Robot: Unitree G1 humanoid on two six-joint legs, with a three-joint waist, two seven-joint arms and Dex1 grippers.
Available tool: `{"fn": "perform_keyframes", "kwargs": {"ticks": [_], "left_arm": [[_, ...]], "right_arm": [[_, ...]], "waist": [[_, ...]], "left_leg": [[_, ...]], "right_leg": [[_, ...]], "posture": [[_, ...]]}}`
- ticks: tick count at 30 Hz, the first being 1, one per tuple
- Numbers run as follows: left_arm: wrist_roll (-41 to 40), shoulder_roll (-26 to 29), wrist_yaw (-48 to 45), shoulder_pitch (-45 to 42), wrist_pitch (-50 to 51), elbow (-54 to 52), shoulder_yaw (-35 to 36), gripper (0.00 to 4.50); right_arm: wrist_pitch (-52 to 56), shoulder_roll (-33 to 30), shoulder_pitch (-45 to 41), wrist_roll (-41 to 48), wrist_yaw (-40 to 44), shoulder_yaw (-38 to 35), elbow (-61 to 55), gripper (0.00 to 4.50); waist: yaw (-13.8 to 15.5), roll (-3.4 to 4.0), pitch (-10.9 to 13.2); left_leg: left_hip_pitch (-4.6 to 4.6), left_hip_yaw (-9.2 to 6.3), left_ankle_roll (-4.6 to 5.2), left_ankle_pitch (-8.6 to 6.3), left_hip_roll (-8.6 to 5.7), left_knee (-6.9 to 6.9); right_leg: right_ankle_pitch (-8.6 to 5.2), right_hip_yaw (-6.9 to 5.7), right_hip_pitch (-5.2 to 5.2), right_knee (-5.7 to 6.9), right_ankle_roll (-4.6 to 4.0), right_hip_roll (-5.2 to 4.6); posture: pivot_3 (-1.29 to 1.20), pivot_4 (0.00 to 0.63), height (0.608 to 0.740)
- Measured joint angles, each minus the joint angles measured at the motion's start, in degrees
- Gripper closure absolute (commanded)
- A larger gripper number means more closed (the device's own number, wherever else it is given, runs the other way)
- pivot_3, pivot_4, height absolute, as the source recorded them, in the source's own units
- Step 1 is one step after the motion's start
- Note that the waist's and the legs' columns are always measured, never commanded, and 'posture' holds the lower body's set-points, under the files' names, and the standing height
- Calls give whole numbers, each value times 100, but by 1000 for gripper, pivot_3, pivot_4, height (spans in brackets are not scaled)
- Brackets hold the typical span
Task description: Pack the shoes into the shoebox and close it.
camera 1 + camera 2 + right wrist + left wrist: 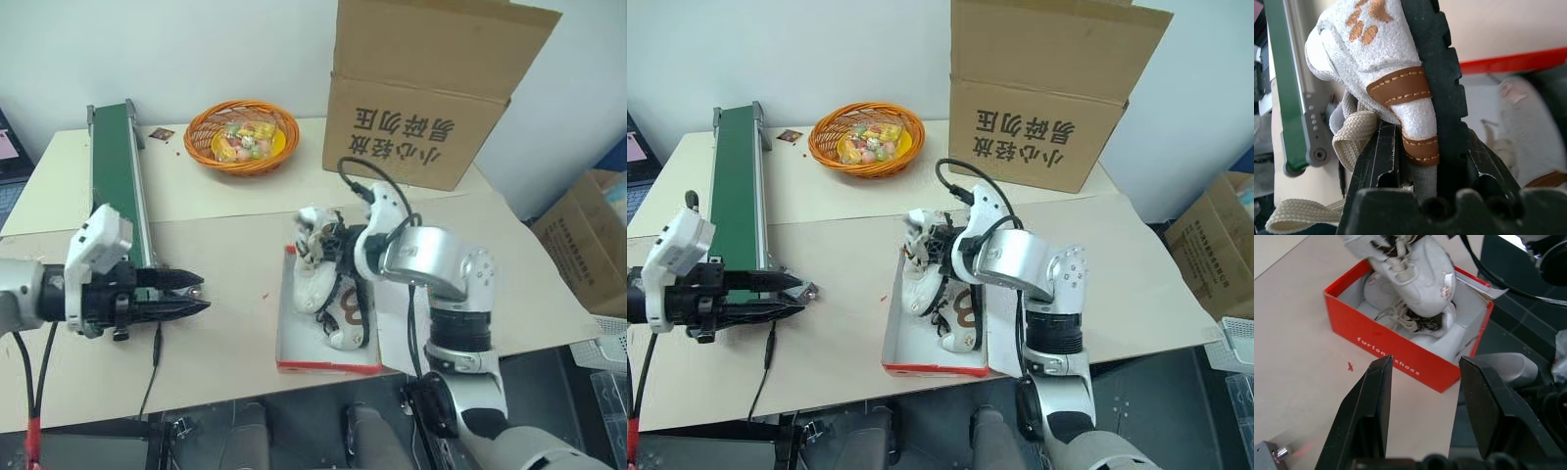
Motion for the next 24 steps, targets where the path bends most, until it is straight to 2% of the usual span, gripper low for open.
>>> {"fn": "perform_keyframes", "kwargs": {"ticks": [5,7,9,10,11,13,17,21,24], "left_arm": [[9,-10,-14,-13,-118,10,-106,2215],[7,-43,19,-14,-128,-15,-172,2215],[14,-83,53,-7,-148,-18,-232,2215],[20,-90,60,2,-157,-18,-237,2215],[31,-96,82,-4,-198,-15,-243,2215],[37,-117,138,-21,-263,-15,-250,2215],[47,-188,244,3,-355,-63,-321,2215],[90,-207,303,78,-367,-124,-322,2215],[86,-209,387,75,-367,-125,-311,2215]], "right_arm": [[39,-34,176,-3,184,159,-122,3429],[534,-947,170,36,1258,537,81,3429],[1462,-2705,-211,18,3395,1319,854,3429],[1687,-3147,-348,18,3968,1502,1066,3429],[2058,-3888,-660,9,4983,2027,1324,3429],[2303,-4292,-878,10,5734,2643,1549,3429],[2228,-4130,-907,0,6078,3598,1962,3429],[1962,-3852,-922,3,5910,3745,2035,3429],[1617,-3612,-886,10,5329,3727,1961,3429]], "waist": [[-10,0,0],[27,2,2],[87,24,23],[102,33,30],[107,42,35],[83,24,24],[30,22,24],[66,22,24],[85,21,23]], "left_leg": [[0,1,0,0,3,-1],[-1,5,0,0,-2,1],[-4,12,-1,-1,-10,7],[-5,19,-5,-4,-9,0],[-4,30,-39,-25,-2,-5],[-3,35,-31,-28,9,-10],[-4,56,12,-14,31,-11],[-7,57,12,-14,41,3],[-6,59,11,-15,44,12]], "right_leg": [[0,0,-2,-2,-1,0],[0,0,3,-9,-2,-6],[0,3,7,-36,-1,-16],[-1,6,5,-52,0,-18],[0,8,3,-65,-1,-17],[1,7,9,-65,-2,-7],[17,14,-16,-40,-12,13],[17,18,-13,-38,-4,30],[20,17,-6,-46,11,29]], "posture": [[0,150,709],[0,150,709],[0,150,709],[0,150,709],[0,150,709],[0,150,709],[0,150,709],[0,150,709],[0,150,709]]}}
